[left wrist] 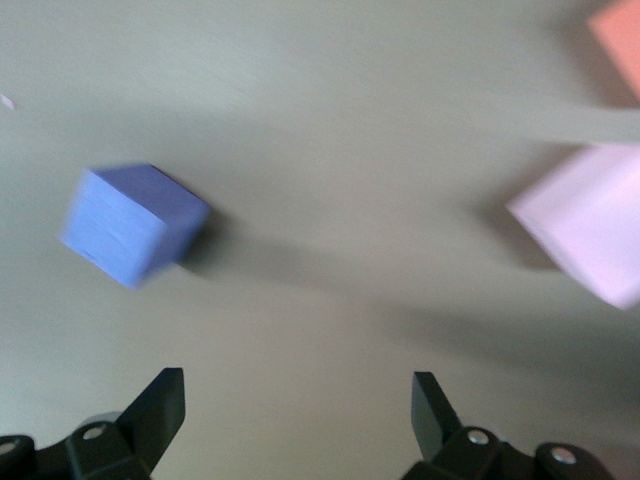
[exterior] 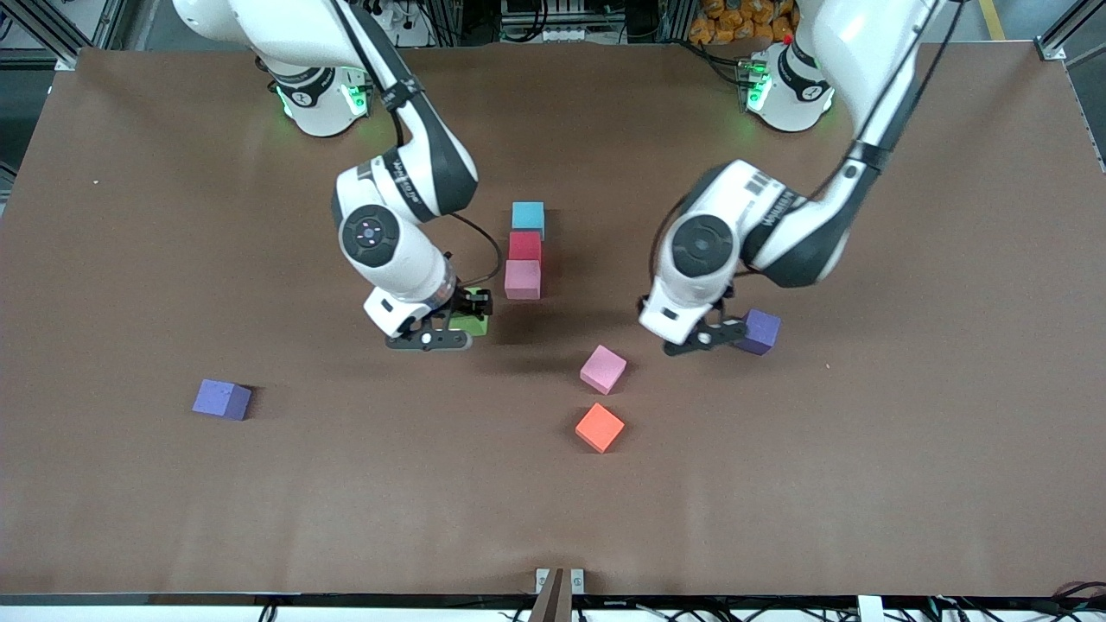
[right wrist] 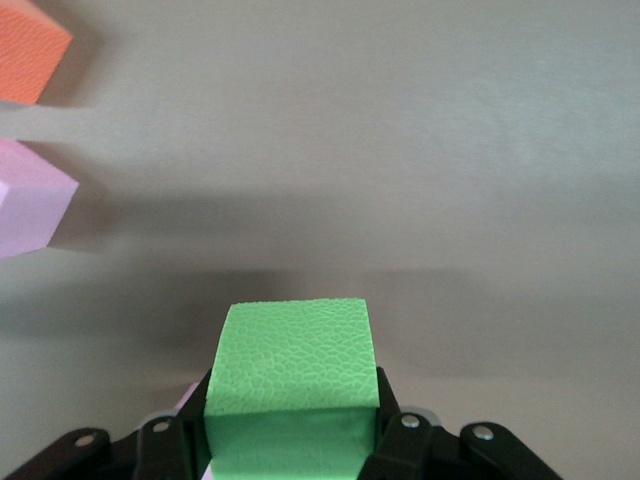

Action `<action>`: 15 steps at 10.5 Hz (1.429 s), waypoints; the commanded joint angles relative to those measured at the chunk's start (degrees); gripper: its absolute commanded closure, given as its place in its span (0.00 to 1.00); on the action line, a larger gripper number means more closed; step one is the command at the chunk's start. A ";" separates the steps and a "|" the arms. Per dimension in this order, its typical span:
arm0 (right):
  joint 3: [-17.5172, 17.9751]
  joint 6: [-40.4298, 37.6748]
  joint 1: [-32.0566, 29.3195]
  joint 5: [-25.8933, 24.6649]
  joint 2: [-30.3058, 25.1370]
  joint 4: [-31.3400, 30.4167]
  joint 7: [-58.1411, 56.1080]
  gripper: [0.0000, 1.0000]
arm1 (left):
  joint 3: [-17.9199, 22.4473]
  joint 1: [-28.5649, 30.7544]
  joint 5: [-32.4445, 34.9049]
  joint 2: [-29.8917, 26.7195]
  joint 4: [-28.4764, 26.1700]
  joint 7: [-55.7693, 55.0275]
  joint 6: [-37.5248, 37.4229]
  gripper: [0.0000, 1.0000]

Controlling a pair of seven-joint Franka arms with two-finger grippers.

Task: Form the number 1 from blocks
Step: 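Place the green cube beside the pink cube while the left gripper grasps the purple cube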

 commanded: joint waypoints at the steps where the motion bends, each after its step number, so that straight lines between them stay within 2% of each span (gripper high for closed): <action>1: -0.82 -0.30 1.96 0.23 7.11 7.06 0.40 0.43 | -1.22 6.33 4.31 -5.05 -10.77 6.51 8.23 0.00; 2: -1.78 -0.30 3.19 1.97 9.05 8.82 0.92 0.43 | -1.31 9.06 4.85 -6.11 -13.77 10.54 12.19 0.00; 4: -2.84 0.66 5.04 7.33 11.78 10.15 1.19 0.43 | -1.40 13.02 4.77 -6.38 -14.33 25.35 13.02 0.00; 6: -2.84 2.69 6.44 7.53 13.19 10.07 3.46 0.43 | -1.93 15.50 4.06 -6.04 -14.59 37.09 13.02 0.00; 8: -2.93 2.25 7.06 7.53 13.46 9.63 4.53 0.43 | -2.63 15.15 4.06 -4.64 -14.59 38.09 13.29 0.00; 9: -2.93 1.90 7.15 7.61 13.46 9.28 4.62 0.43 | -4.20 15.41 4.06 -3.76 -14.76 38.09 13.37 0.00; 15: -2.84 1.81 8.99 7.62 12.85 6.46 5.58 0.40 | -4.04 15.76 5.20 -0.32 -15.12 43.81 13.72 0.00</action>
